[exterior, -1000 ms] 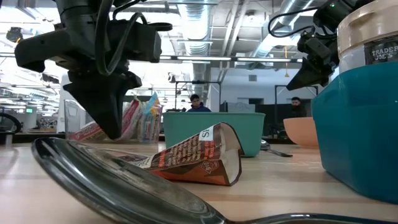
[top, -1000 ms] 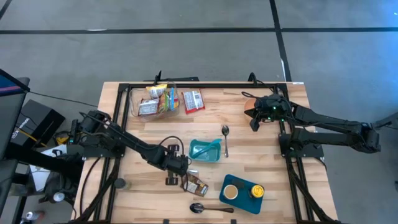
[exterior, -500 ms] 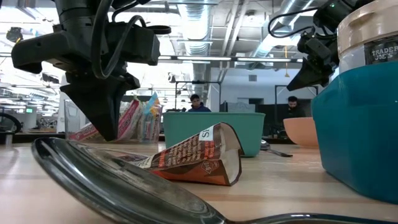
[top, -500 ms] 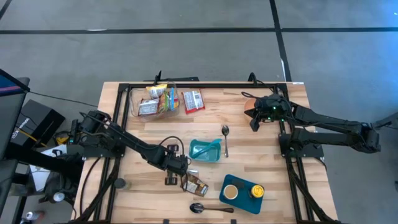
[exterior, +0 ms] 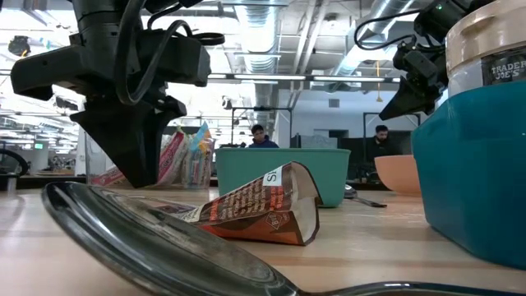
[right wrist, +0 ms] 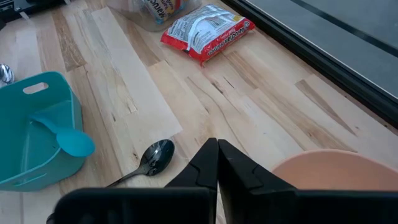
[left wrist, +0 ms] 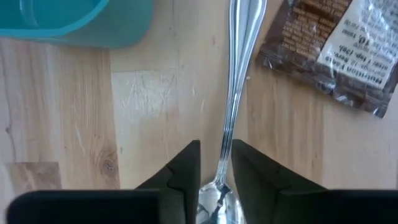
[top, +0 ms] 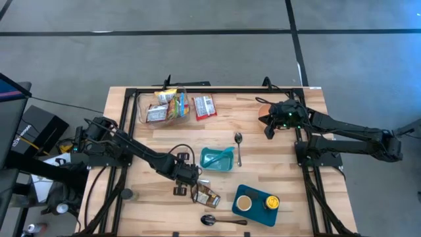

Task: Pick & Place Food Item
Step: Put the silver tablespoon into the green bin

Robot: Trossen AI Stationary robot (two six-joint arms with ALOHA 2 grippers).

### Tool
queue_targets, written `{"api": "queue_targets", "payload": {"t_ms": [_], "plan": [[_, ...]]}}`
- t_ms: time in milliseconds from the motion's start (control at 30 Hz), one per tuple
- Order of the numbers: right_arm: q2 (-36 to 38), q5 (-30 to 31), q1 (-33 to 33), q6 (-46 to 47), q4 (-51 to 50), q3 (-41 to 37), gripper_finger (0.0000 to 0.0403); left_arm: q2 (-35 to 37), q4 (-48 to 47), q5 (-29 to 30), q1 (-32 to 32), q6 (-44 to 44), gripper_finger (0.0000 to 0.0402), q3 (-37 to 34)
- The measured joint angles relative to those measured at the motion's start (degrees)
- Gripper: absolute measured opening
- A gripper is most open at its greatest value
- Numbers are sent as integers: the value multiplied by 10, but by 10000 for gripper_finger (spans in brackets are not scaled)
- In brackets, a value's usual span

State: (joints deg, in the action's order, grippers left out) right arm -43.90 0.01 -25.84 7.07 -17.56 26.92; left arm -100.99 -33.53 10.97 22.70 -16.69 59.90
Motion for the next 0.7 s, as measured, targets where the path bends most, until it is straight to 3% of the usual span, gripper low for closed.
{"api": "queue_targets", "payload": {"t_ms": [300,700], "plan": [[0,0,0,0,0,0,0,0,0,1,0,14,124,0],[0,0,0,0,0,0,0,-1,61,1,0,14,119,-40]]}}
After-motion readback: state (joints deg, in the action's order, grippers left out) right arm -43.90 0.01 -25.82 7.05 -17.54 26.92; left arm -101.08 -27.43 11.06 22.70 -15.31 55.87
